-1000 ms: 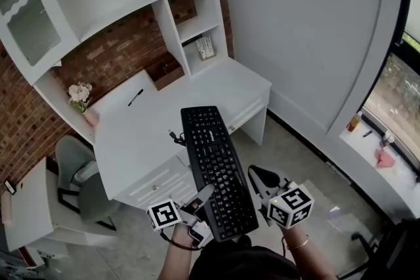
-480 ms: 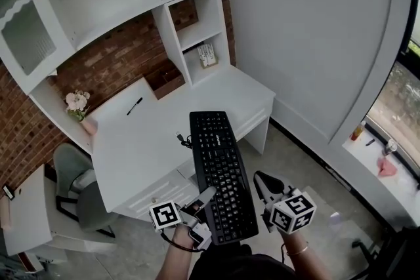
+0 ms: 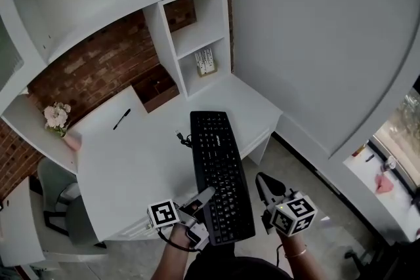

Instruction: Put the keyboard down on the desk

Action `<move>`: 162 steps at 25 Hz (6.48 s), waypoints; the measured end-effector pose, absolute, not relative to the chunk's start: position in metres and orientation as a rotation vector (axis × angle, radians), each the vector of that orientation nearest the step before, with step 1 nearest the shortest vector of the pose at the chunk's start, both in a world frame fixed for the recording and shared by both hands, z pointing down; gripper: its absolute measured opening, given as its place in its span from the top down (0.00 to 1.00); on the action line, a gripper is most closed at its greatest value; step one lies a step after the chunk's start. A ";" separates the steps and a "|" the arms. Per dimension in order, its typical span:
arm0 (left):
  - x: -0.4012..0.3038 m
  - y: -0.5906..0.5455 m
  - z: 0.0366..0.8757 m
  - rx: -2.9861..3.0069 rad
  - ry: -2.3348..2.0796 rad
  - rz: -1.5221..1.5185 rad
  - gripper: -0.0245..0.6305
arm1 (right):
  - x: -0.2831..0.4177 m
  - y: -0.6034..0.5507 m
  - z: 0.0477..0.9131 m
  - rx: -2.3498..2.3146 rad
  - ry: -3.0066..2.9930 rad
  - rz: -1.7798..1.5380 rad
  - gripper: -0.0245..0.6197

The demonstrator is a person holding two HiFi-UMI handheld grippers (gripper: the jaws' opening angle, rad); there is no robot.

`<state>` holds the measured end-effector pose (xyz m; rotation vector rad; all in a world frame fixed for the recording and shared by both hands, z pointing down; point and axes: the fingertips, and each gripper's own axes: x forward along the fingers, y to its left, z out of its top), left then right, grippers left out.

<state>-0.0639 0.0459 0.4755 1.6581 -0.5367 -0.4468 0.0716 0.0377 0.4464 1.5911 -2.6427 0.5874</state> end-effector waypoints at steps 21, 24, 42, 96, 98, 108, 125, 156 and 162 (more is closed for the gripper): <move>-0.066 -0.156 0.512 1.641 -0.547 -0.343 0.80 | 0.075 -0.140 0.459 1.683 -2.536 0.643 0.95; -0.060 -0.173 0.517 1.636 -0.552 -0.345 0.80 | 0.081 -0.158 0.459 1.679 -2.539 0.639 0.95; -0.042 -0.257 0.551 1.582 -0.635 -0.364 0.80 | 0.081 -0.262 0.481 1.448 -2.605 0.719 0.95; -0.050 -0.276 0.604 1.665 -0.922 0.098 0.68 | 0.065 -0.286 0.504 1.275 -2.634 0.765 0.95; -0.055 -0.273 0.602 1.675 -0.931 0.107 0.68 | 0.064 -0.284 0.503 1.277 -2.634 0.766 0.95; -0.082 -0.266 0.585 1.758 -1.071 0.162 0.68 | 0.049 -0.268 0.500 1.277 -2.643 0.748 0.95; -0.112 -0.245 0.510 2.074 -1.350 0.233 0.72 | 0.041 -0.214 0.479 1.409 -2.638 0.670 0.95; -0.114 -0.161 0.416 2.491 -1.458 0.215 0.90 | 0.040 -0.130 0.436 1.624 -2.604 0.379 0.95; -0.113 -0.155 0.414 2.481 -1.484 0.187 0.90 | 0.048 -0.128 0.433 1.659 -2.589 0.357 0.95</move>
